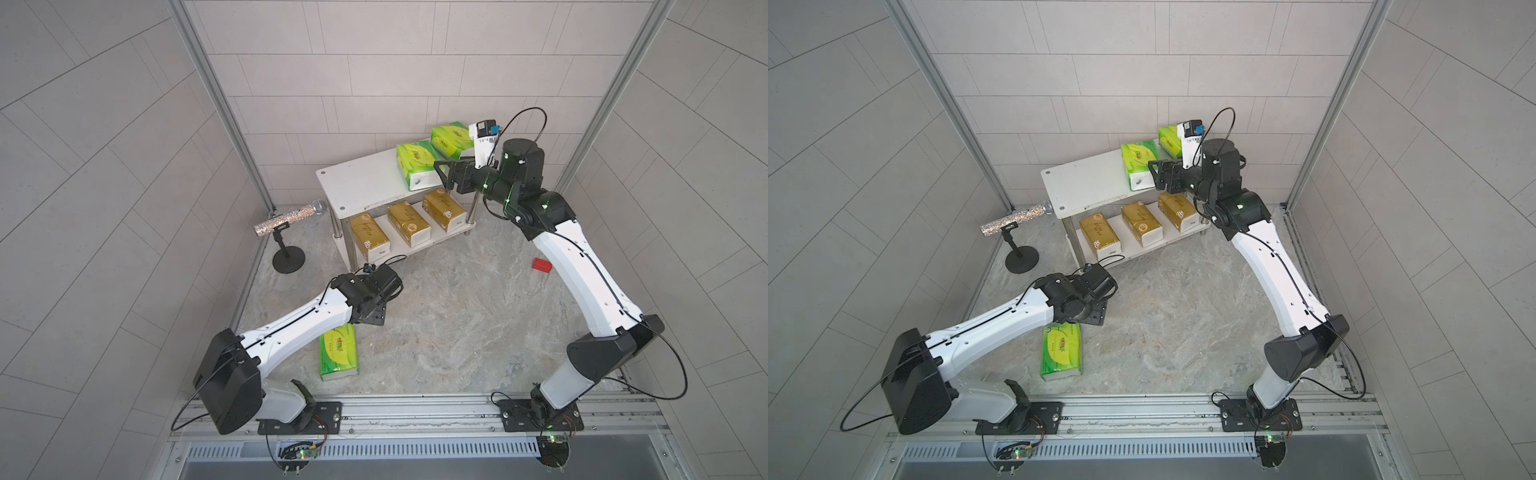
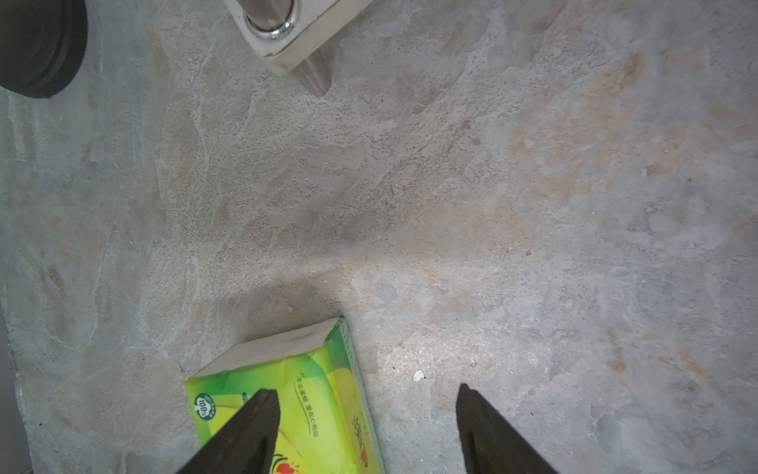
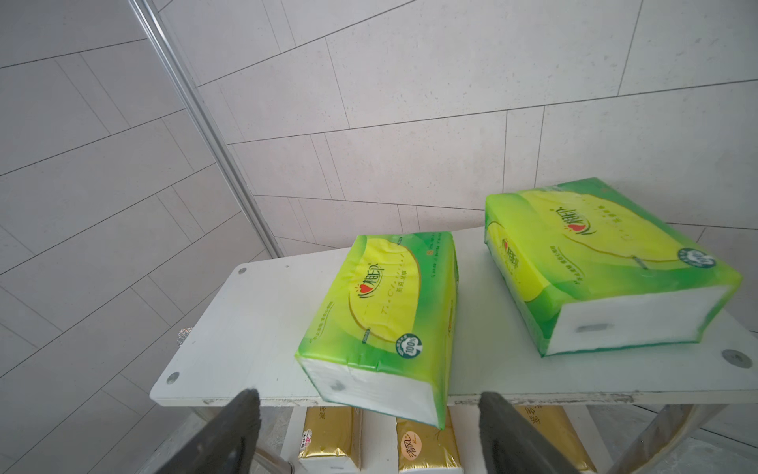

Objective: Place the tissue boxes on the shelf by color
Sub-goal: Place a box of tissues on the shelf.

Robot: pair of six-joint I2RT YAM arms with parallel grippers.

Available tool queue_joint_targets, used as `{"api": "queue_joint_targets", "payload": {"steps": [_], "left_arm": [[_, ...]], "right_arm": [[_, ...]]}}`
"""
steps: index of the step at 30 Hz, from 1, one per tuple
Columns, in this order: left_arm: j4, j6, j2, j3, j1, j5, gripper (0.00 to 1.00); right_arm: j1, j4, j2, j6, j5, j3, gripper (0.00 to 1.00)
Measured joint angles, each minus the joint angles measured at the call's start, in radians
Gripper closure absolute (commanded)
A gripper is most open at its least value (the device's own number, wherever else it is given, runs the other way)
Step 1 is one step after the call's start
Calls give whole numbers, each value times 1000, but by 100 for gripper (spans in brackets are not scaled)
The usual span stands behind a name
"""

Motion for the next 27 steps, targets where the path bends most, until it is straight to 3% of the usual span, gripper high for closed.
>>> {"api": "queue_joint_targets", "payload": {"steps": [4,10,17,27], "left_arm": [[4,0,10,0,0,4,24],[13,0,22,0,1,13,24],[16,-1,20,-2,1,16,24],[15,-5,1,-12,1,8,24]], "right_arm": [[0,16,-25,66,-41,-61,22],[23,104,-22,273,-50,-169,25],[38,230,14,475,-47,-158,30],[57,247,35,566,-30,-142,33]]}}
